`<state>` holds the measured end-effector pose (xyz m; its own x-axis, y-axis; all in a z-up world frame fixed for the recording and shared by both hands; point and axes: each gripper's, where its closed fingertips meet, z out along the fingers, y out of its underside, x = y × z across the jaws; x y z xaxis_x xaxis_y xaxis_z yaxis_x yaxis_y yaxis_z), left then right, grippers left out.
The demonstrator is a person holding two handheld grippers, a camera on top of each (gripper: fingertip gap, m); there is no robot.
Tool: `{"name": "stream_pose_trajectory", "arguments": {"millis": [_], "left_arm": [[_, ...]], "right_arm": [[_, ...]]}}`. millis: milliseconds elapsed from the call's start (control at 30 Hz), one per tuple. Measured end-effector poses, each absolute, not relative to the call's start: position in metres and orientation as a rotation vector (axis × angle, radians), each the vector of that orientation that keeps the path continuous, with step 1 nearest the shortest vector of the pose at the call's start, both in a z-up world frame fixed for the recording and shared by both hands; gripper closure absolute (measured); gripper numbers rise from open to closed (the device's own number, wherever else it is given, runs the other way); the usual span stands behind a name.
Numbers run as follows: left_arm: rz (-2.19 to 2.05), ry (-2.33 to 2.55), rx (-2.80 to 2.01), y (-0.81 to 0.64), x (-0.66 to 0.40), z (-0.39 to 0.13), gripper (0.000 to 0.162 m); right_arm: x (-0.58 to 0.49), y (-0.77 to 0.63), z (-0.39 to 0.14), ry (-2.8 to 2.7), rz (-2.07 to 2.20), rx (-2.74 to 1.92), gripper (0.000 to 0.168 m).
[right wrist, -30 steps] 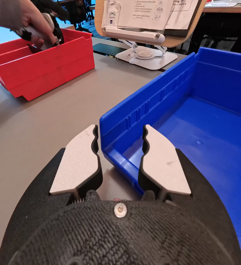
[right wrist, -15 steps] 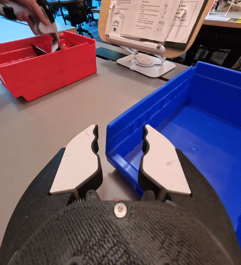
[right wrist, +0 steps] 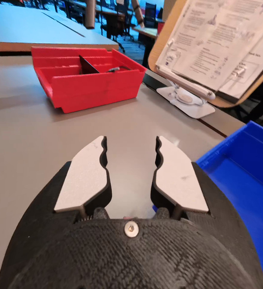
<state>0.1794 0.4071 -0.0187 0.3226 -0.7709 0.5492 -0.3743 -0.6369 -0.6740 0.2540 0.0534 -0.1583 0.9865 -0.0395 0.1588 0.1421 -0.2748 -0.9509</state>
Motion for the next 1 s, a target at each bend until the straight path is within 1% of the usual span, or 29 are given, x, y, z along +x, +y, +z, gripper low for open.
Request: {"name": "stream_pose_trajectory", "arguments": {"millis": [133, 233, 300, 433, 533, 567, 633, 667, 733, 867, 933, 1000], "left_arm": [[-1.484, 1.038, -2.034, 0.344, 0.177, 0.002, 0.159], [-1.662, 1.083, -1.973, 0.282, 0.178, -0.005, 0.159], [-1.816, 1.095, -1.954, 0.238, 0.179, -0.016, 0.159], [-2.095, 1.059, -1.95, 0.172, 0.18, -0.04, 0.159], [-2.191, 1.068, -1.974, 0.14, 0.182, -0.055, 0.159], [-2.189, 1.068, -1.985, 0.135, 0.182, -0.06, 0.159], [-2.166, 1.069, -1.993, 0.13, 0.183, -0.066, 0.16], [-2.179, 1.058, -1.999, 0.129, 0.183, -0.066, 0.16], [-2.19, 1.042, -2.003, 0.13, 0.182, -0.066, 0.16], [-2.153, 1.048, -2.026, 0.131, 0.18, -0.072, 0.16], [-2.127, 1.044, -2.023, 0.132, 0.18, -0.075, 0.159], [-2.105, 1.058, -1.953, 0.133, 0.181, -0.074, 0.157]], "right_arm": [[0.216, 0.072, -0.13, -0.126, -0.116, -1.67, 0.102], [0.189, 0.084, -0.116, -0.196, -0.181, -1.53, 0.091], [0.173, 0.087, -0.111, -0.25, -0.257, -1.448, 0.09], [0.161, 0.087, -0.106, -0.303, -0.434, -1.344, 0.097], [0.157, 0.086, -0.11, -0.37, -0.518, -1.318, 0.113], [0.155, 0.085, -0.112, -0.381, -0.527, -1.312, 0.115], [0.155, 0.079, -0.104, -0.367, -0.555, -1.253, 0.127], [0.156, 0.08, -0.105, -0.371, -0.557, -1.261, 0.135], [0.162, 0.084, -0.114, -0.372, -0.569, -1.328, 0.136], [0.166, 0.078, -0.111, -0.338, -0.499, -1.318, 0.144], [0.167, 0.077, -0.11, -0.296, -0.382, -1.332, 0.144], [0.167, 0.077, -0.108, -0.201, -0.167, -1.338, 0.144]]}}
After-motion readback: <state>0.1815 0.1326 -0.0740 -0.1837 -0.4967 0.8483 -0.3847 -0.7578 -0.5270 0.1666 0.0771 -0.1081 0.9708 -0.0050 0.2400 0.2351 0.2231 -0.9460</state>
